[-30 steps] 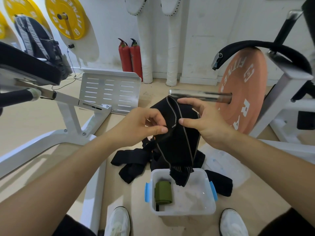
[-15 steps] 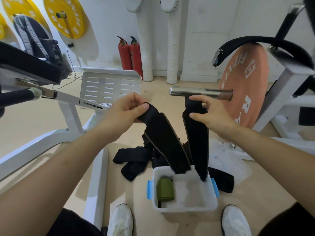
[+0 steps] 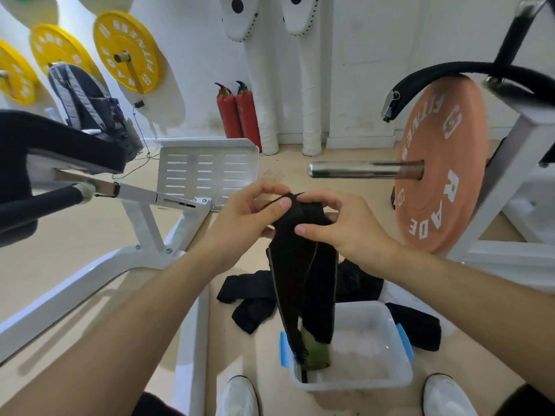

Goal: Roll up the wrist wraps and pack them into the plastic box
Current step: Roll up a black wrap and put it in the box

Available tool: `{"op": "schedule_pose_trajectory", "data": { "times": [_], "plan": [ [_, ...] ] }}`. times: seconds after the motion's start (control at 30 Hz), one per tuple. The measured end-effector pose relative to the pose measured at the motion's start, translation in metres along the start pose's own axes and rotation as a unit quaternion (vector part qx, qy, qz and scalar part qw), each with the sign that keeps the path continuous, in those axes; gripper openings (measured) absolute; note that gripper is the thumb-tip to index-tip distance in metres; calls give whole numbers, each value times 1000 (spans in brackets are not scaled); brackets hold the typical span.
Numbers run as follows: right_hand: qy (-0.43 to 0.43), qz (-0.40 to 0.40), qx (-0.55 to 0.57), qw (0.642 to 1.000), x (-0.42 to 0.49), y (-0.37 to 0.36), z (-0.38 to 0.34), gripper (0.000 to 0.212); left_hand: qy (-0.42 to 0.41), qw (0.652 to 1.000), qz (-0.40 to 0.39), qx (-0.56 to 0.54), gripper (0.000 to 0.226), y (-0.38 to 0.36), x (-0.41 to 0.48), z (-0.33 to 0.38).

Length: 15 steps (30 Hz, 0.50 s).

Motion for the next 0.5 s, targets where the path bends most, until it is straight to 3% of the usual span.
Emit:
{"op": "schedule_pose_trajectory", "data": {
  "times": [0.1, 0.27, 0.4, 0.5],
  "plan": [
    [-1, 31, 5, 1000, 6, 2, 1, 48, 24, 1000, -4, -16, 51, 7, 0, -5],
    [-3, 36, 28, 999, 10, 9, 0, 33, 18, 998, 51, -39, 45, 12, 1, -7],
    [-56, 27, 86, 994, 25, 30, 5, 48, 0, 997, 56, -44, 41, 16, 4, -7],
    [-94, -13, 107, 990, 33, 40, 11, 28, -7, 998, 47, -48, 24, 12, 5, -10]
  ]
}}
Point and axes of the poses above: each hand's wrist, its own x-axis towards the middle knuckle, its own y-axis out of the back of the hand, z = x × y, the point moved 4 cm from there along x, towards the middle knuckle, and after that the axes turned 13 degrees about z, right-handed, at the moved point
